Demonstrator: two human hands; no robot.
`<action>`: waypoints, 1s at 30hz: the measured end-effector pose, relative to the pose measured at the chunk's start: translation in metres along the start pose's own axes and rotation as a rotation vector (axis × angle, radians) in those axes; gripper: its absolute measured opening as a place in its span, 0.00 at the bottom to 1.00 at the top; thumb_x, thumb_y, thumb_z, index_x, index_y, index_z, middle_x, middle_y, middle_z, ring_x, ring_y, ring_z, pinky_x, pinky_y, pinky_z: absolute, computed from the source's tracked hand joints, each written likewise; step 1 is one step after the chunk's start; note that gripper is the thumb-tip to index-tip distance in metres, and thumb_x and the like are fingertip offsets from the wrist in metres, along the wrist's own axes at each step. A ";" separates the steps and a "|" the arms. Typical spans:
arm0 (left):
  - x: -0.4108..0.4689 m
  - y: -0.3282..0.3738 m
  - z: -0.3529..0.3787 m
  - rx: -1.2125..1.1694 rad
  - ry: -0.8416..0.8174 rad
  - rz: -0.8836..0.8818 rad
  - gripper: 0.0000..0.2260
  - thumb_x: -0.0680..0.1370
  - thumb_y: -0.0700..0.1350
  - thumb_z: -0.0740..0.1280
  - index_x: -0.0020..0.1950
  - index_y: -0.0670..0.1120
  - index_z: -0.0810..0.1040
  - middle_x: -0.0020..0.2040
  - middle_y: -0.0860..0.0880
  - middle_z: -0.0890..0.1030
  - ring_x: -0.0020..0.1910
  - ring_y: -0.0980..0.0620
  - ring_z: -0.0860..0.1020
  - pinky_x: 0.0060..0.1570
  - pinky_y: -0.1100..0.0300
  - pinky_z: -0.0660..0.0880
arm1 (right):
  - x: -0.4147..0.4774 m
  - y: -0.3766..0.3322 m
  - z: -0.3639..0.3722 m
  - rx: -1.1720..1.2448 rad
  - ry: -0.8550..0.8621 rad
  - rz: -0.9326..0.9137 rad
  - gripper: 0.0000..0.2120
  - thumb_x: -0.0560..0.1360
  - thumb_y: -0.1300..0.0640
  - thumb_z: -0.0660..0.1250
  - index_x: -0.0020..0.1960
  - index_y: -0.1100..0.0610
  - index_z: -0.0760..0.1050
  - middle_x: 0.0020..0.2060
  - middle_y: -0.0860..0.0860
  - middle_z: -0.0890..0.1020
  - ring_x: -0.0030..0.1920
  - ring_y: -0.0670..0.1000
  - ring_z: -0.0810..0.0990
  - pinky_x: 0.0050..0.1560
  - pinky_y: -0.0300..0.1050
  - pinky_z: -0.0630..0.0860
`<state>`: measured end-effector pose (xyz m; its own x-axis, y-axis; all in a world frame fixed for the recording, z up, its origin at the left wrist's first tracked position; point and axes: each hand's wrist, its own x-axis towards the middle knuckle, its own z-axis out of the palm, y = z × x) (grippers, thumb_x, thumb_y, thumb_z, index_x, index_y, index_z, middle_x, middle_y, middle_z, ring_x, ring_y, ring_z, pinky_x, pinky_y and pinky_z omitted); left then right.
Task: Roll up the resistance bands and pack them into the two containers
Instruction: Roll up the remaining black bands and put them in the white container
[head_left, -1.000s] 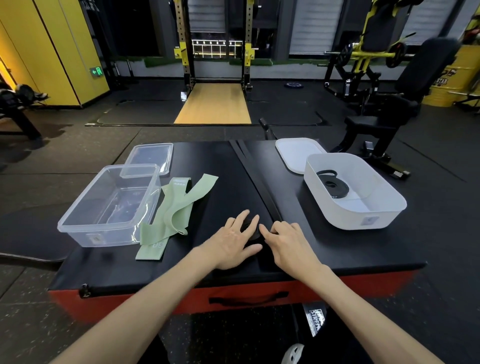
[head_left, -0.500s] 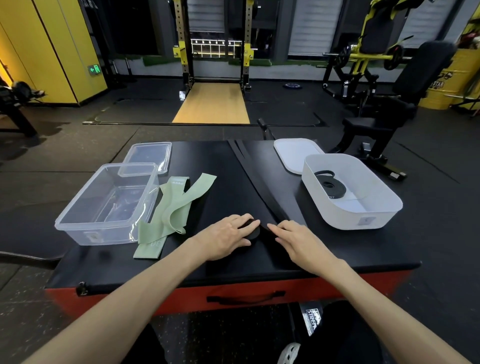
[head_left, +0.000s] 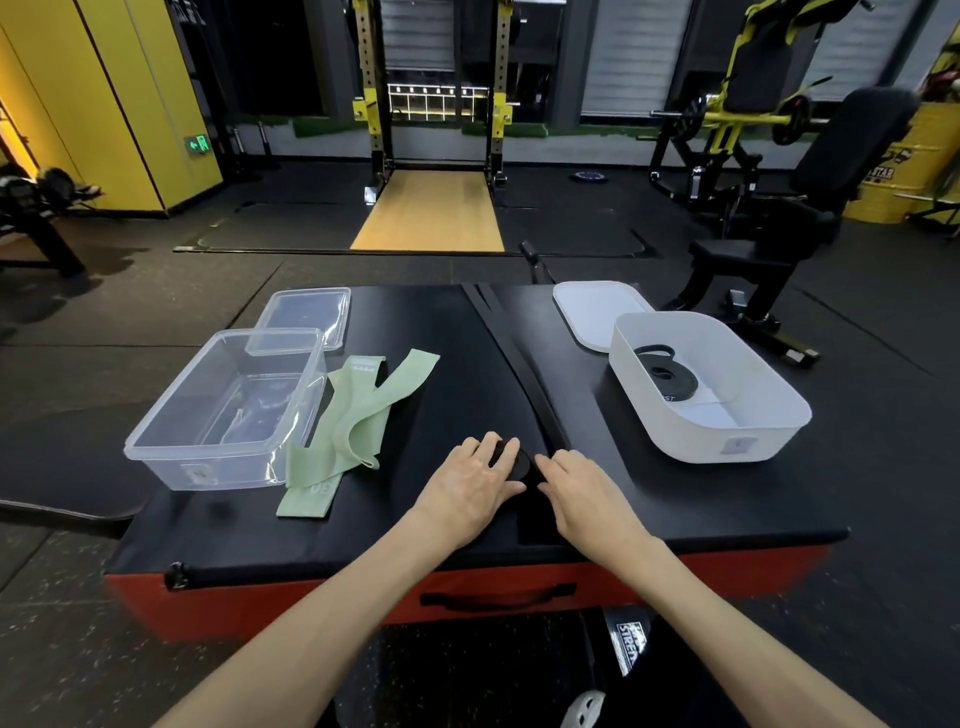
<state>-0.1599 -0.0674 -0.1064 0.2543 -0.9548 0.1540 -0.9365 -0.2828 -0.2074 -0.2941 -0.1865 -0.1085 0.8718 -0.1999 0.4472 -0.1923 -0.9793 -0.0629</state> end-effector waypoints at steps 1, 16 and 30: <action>0.000 0.001 0.003 0.002 0.002 -0.020 0.32 0.78 0.58 0.37 0.78 0.42 0.49 0.70 0.40 0.63 0.59 0.44 0.69 0.63 0.53 0.66 | 0.001 -0.003 0.001 -0.009 0.014 0.010 0.13 0.66 0.64 0.76 0.48 0.61 0.77 0.34 0.51 0.75 0.32 0.52 0.74 0.31 0.43 0.70; 0.016 -0.038 -0.032 -0.266 -0.236 0.313 0.31 0.81 0.55 0.58 0.78 0.43 0.51 0.78 0.46 0.53 0.73 0.47 0.59 0.72 0.57 0.55 | -0.004 0.002 0.005 0.049 0.017 0.007 0.28 0.65 0.69 0.72 0.63 0.56 0.76 0.39 0.48 0.74 0.39 0.50 0.75 0.50 0.44 0.66; 0.004 -0.026 -0.019 -0.139 -0.072 0.226 0.30 0.82 0.56 0.54 0.78 0.42 0.51 0.73 0.45 0.59 0.65 0.46 0.65 0.69 0.58 0.60 | -0.003 0.033 -0.007 -0.001 -0.094 -0.024 0.10 0.72 0.57 0.69 0.52 0.54 0.75 0.53 0.47 0.78 0.55 0.51 0.77 0.61 0.50 0.69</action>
<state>-0.1393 -0.0627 -0.0826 0.0467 -0.9977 0.0486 -0.9943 -0.0511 -0.0938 -0.3065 -0.2178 -0.1059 0.9145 -0.1789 0.3630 -0.1718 -0.9838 -0.0519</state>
